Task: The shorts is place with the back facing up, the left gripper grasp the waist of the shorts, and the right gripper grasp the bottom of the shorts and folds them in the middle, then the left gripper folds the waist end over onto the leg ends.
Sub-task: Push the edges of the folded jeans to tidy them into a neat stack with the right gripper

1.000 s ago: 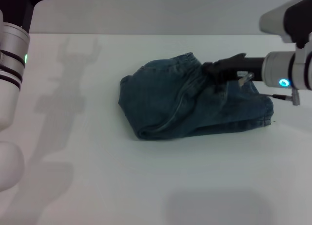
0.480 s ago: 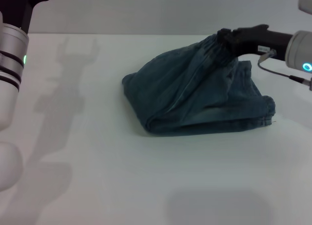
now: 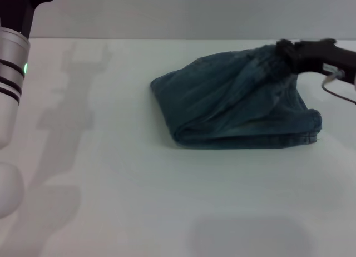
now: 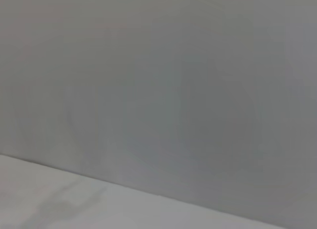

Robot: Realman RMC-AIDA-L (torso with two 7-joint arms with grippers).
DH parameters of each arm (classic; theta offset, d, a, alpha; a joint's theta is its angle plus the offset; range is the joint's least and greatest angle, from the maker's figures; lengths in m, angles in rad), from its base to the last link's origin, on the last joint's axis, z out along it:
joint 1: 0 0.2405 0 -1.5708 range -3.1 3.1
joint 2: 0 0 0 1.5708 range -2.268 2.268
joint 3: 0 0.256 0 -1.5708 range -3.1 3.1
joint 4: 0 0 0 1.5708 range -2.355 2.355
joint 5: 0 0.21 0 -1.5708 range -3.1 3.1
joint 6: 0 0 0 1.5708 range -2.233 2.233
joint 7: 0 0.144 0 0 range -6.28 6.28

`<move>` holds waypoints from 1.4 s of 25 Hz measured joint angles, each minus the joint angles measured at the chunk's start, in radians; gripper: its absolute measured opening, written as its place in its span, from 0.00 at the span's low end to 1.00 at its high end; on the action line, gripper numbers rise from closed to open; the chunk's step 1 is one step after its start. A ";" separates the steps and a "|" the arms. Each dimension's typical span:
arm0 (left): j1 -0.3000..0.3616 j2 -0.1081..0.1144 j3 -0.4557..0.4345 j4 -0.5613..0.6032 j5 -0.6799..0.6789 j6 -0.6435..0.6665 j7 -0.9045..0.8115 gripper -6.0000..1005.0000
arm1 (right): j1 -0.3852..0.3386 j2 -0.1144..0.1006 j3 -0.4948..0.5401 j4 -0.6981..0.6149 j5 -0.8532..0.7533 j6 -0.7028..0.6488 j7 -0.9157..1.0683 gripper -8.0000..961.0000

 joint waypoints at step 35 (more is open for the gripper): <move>-0.036 0.000 -0.026 -0.046 0.000 0.001 0.000 0.84 | -0.058 -0.009 0.096 0.208 -0.009 -0.098 -0.228 0.15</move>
